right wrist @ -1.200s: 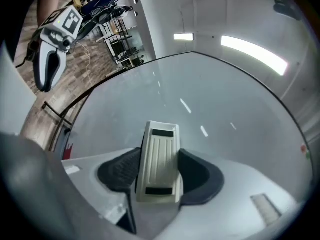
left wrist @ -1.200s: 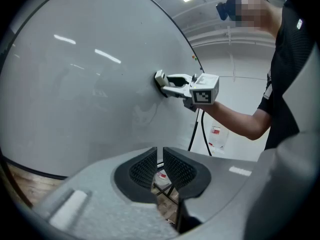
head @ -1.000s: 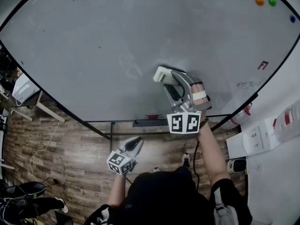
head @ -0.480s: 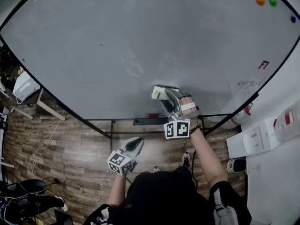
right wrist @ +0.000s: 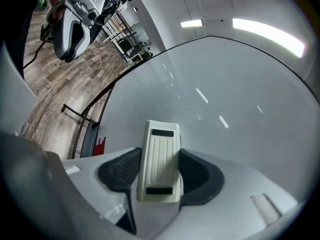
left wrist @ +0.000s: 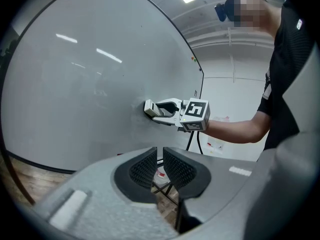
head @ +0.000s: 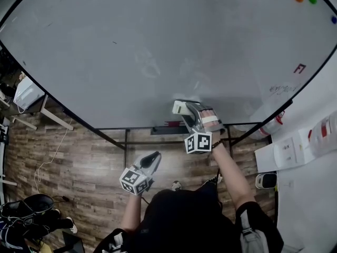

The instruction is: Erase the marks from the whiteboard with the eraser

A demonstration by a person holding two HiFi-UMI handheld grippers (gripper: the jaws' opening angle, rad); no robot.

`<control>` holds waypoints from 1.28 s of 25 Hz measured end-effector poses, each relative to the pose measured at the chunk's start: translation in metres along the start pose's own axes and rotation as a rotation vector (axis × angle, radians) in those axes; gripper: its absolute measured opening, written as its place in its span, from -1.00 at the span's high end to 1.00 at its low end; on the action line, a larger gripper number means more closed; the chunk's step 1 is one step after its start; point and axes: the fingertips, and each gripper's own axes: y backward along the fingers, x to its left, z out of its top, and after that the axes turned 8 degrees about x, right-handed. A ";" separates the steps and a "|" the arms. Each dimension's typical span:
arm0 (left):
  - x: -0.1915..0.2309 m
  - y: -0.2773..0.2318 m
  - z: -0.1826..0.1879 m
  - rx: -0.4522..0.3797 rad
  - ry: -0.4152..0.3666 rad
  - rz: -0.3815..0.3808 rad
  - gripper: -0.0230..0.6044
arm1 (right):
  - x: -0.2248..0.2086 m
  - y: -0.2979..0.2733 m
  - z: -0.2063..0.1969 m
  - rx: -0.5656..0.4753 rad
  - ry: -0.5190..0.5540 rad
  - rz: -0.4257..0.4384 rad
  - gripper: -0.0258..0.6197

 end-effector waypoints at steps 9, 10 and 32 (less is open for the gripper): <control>-0.007 -0.002 0.005 -0.031 -0.008 0.004 0.78 | 0.013 0.027 -0.004 -0.035 -0.191 0.090 0.17; -0.012 -0.003 0.008 -0.039 -0.015 0.007 0.78 | 0.013 0.032 -0.008 -0.036 -0.199 0.094 0.17; -0.199 -0.002 -0.027 -0.014 -0.011 0.036 0.78 | 0.088 0.238 -0.076 -0.288 -0.773 0.465 0.16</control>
